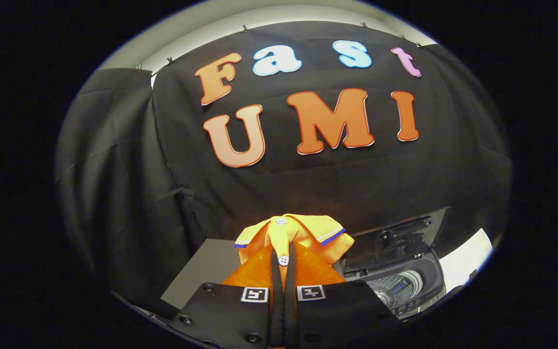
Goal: Put the clothes into the washing machine and then close the washing machine lid.
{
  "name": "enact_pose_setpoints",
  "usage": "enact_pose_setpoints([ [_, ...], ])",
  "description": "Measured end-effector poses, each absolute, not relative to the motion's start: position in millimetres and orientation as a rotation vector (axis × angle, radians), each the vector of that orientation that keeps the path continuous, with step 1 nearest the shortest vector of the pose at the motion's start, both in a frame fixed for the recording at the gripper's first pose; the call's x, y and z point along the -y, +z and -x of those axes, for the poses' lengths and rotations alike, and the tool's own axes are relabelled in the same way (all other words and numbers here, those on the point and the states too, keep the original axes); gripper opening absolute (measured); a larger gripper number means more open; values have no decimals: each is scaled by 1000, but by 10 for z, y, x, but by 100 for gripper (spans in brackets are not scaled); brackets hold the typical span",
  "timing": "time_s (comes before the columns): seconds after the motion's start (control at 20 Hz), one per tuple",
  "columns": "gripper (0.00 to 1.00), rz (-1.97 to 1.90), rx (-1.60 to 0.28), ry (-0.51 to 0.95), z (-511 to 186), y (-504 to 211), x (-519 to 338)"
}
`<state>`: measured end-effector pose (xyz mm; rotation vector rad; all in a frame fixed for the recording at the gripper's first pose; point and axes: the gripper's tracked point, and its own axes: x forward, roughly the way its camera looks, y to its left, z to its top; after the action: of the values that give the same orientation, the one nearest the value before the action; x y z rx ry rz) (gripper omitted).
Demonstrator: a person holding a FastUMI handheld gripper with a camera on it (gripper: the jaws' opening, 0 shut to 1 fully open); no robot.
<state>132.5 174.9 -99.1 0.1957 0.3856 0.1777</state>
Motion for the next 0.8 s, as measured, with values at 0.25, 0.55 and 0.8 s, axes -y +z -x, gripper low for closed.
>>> enact_pose_setpoints([
  [0.25, 8, -224, -347, 162, -1178, -769, -593],
  [0.55, 8, -234, -382, 180, -1285, -1011, 407],
  [0.8, 8, -239, -433, 203, -1442, -1376, 747],
])
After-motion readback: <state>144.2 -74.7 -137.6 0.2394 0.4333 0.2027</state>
